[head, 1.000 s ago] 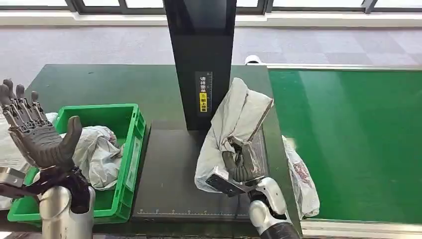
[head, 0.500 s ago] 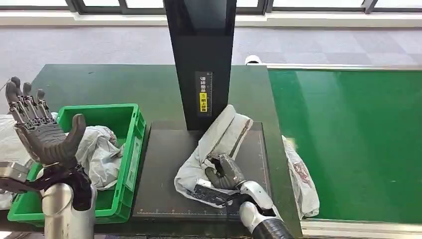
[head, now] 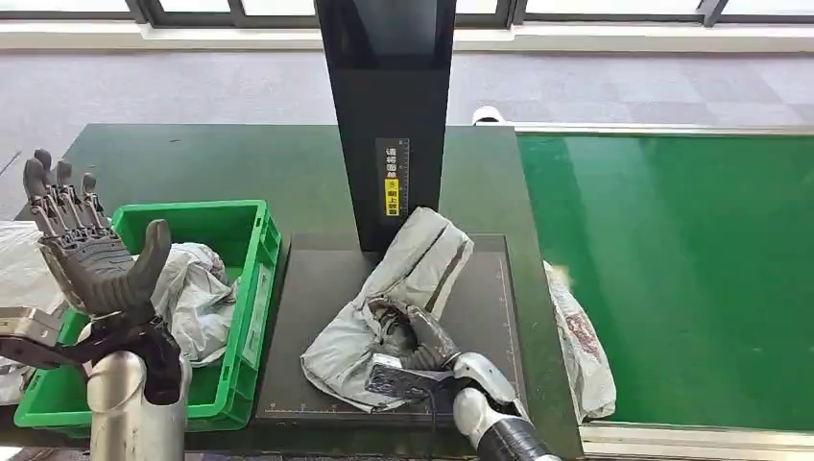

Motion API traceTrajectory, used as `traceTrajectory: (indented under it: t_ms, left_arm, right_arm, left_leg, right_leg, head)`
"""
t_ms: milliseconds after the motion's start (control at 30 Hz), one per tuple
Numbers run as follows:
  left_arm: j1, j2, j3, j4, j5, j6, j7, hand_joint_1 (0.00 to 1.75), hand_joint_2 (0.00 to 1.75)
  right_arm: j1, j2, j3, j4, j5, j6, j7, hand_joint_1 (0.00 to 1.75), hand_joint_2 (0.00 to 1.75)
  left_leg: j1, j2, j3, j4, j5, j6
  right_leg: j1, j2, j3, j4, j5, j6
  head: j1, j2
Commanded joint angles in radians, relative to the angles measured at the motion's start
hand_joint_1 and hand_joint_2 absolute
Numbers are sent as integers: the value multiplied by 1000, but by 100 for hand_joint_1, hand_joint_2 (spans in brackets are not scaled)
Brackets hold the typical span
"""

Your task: Moved the parcel from conveyor to table for the left to box.

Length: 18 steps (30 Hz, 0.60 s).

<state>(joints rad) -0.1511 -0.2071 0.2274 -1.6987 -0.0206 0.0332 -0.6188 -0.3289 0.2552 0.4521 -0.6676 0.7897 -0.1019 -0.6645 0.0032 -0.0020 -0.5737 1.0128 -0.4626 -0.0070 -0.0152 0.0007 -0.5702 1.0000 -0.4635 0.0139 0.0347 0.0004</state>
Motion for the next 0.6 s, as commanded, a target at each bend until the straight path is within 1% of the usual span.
traceTrajectory:
  t_ms: [33, 333, 367, 400, 433, 467, 500, 533, 567, 600]
  left_arm:
    - [-12, 7, 0, 34, 4, 0, 5, 0, 175]
    - [-12, 7, 0, 34, 4, 0, 5, 0, 175]
    - [-8, 14, -9, 39, -23, 10, 21, 0, 175]
    - [-2, 13, -25, 46, -33, 22, 19, 0, 175]
    - [1, 15, -35, 51, -45, 35, 16, 0, 175]
    - [4, 17, -46, 55, -53, 46, 13, 0, 175]
    - [6, 19, -58, 60, -69, 59, 15, 0, 175]
    - [6, 22, -65, 64, -82, 65, 17, 0, 175]
    - [2, 24, -80, 74, -117, 82, 23, 0, 175]
    - [-1, 28, -94, 86, -145, 93, 30, 0, 175]
  right_arm:
    - [-14, -25, 41, -9, -2, 2, 1, 0, 175]
    - [-14, -25, 41, -9, -2, 2, 1, 0, 175]
    - [70, -42, 61, -135, -127, -123, -34, 0, 175]
    - [90, -92, 101, -337, -197, -462, -34, 0, 175]
    - [137, -101, 73, -461, -160, -514, -32, 0, 175]
    - [175, -112, 49, -556, -28, -579, 20, 0, 175]
    - [222, -111, 31, -662, 4, -596, 28, 0, 175]
    - [252, -85, -33, -718, 64, -596, 2, 0, 175]
    - [303, -52, -84, -814, 90, -596, -34, 0, 175]
    - [332, -37, -116, -909, 121, -596, -34, 0, 175]
  left_leg:
    - [1, 0, 0, -2, 1, 0]
    - [0, 0, 0, -1, 0, 0]
    - [1, 0, 0, -1, 1, 0]
    - [1, 0, 0, -2, 1, 0]
    - [1, -2, -1, -1, 0, 0]
    - [1, -3, -1, -1, 1, 0]
    - [1, -4, -2, -1, 1, 0]
    - [0, -6, -3, 0, 1, 0]
    - [0, -6, -2, 0, 0, 0]
    - [0, -7, -2, -1, 0, 0]
  right_leg:
    - [1, -1, 1, -2, 1, -1]
    - [0, -1, 0, -1, 0, -1]
    - [1, -1, 0, -2, 1, -1]
    - [1, -1, 1, -2, 1, -1]
    - [1, -2, 0, -1, 0, -1]
    - [1, -4, 0, -1, 0, -1]
    - [1, -4, -1, -1, 0, -1]
    - [0, -6, -1, 0, -1, 0]
    - [0, -6, 0, -1, -1, -1]
    - [0, -7, 0, -1, -1, -1]
  head:
    - [0, 0]
    - [0, 0]
    - [0, 0]
    - [0, 0]
    - [0, 0]
    - [0, 0]
    - [0, 0]
    - [0, 0]
    - [0, 0]
    - [0, 0]
